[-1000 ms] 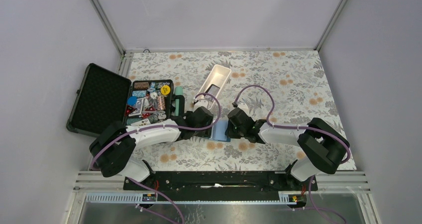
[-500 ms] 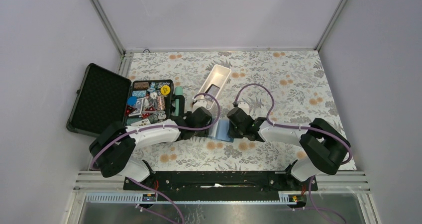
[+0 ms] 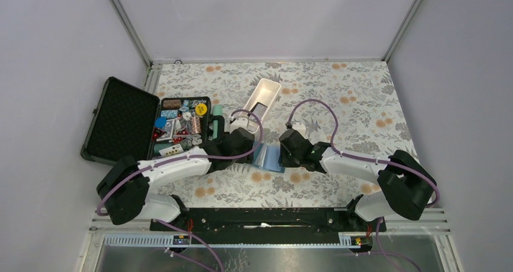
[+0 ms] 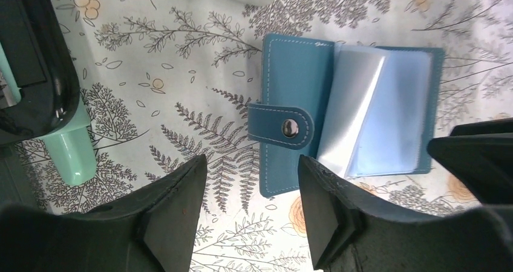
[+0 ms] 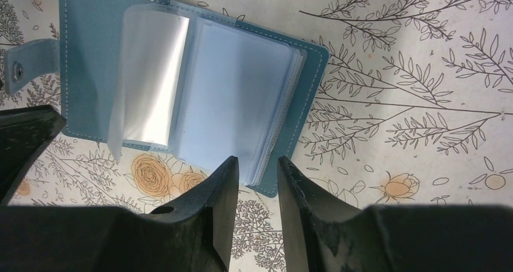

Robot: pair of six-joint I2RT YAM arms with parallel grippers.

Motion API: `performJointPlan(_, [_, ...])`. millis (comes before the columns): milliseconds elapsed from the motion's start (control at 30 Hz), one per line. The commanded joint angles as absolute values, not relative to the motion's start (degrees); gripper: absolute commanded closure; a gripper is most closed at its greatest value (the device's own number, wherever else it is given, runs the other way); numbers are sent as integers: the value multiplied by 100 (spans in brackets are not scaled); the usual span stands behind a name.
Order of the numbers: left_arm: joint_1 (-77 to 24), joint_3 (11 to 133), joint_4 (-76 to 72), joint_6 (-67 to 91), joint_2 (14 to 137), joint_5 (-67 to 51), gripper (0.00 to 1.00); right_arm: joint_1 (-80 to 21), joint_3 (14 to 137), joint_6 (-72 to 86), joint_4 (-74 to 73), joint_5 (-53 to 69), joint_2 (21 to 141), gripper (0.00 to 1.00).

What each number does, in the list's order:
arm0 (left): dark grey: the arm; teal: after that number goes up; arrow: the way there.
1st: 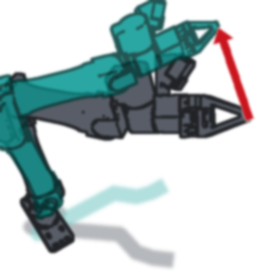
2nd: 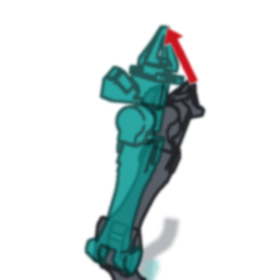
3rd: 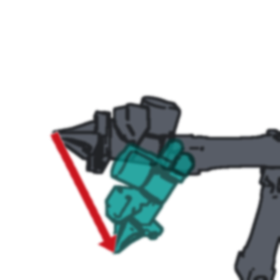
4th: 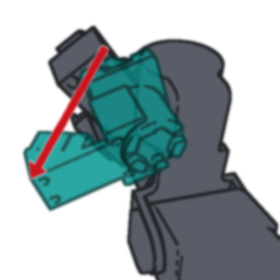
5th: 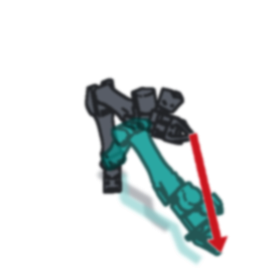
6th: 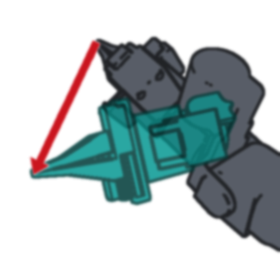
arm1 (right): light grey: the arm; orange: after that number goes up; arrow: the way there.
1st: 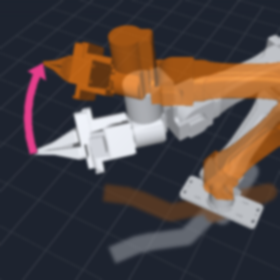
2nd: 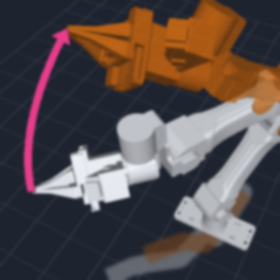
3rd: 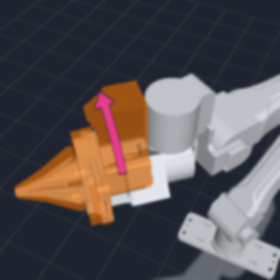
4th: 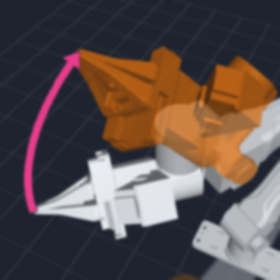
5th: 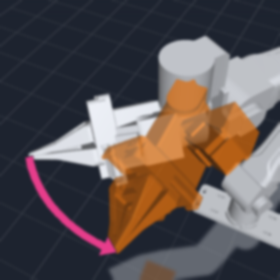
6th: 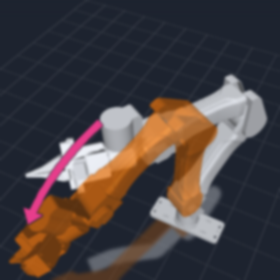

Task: Put the credit cards into the card holder
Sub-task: Open the card holder at the center of the board.

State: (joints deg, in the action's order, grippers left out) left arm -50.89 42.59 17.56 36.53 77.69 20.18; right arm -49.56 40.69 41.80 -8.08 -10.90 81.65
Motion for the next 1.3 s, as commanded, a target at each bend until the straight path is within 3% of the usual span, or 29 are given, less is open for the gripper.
performJointPlan(0, [-5102, 4351, 1651, 3701, 7305, 1999, 40, -4948, 4303, 4108, -695, -1114, 7994, 63])
performJointPlan(367, [-5106, 4578, 725, 3699, 6889, 795, 36, -4910, 4020, 4216, -59, -797, 8262, 73])
performJointPlan(800, [-5098, 4441, -288, 3963, 8090, 403, 37, -4773, 3666, 4338, 336, -647, 8335, 76])
performJointPlan(1267, [-5276, 4807, 775, 3514, 8793, 1761, 46, -4772, 3694, 4369, 422, -491, 8519, 79])
